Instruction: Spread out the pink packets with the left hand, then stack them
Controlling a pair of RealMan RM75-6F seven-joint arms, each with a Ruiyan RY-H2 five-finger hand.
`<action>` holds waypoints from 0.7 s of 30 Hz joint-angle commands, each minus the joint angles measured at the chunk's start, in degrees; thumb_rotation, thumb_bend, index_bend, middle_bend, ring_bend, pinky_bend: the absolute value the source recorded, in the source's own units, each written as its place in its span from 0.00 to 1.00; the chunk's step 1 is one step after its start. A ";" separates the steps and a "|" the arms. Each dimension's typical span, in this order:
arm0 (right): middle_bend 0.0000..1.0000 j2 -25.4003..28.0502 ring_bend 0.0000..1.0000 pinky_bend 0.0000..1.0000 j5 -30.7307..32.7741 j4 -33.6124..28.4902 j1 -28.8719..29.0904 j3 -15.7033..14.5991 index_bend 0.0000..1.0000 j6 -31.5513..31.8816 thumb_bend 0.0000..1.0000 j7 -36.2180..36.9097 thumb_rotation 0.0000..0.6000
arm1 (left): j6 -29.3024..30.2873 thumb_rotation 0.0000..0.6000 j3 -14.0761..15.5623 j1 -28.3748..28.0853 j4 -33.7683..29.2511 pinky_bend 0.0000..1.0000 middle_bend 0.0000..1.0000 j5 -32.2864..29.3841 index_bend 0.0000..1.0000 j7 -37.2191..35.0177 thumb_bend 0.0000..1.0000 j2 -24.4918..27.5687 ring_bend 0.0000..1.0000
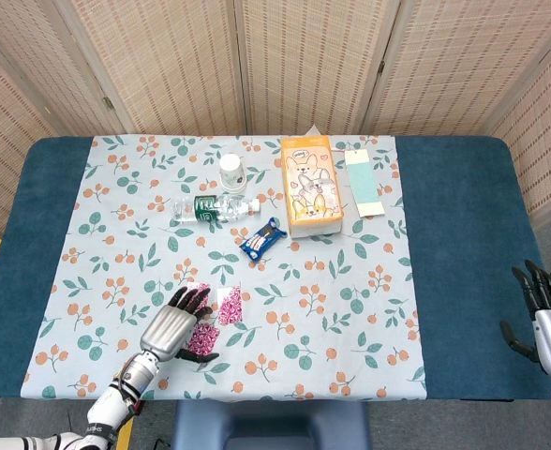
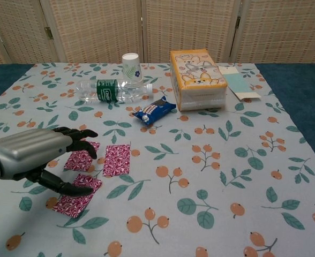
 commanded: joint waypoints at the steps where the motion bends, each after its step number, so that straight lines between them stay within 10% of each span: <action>1: 0.00 0.00 0.00 0.00 -0.04 -0.03 -0.06 -0.05 0.00 0.06 0.38 0.03 1.00 | 0.60 0.94 -2.51 -0.25 1.59 0.00 0.00 0.85 0.24 -3.19 0.15 0.46 0.00; 21: 0.00 -0.17 0.00 0.00 -0.18 0.46 -0.11 -0.13 0.00 0.02 0.38 0.57 1.00 | -7.37 1.00 -6.34 -5.24 9.49 0.00 0.02 -8.10 0.26 -1.59 0.23 -0.52 0.00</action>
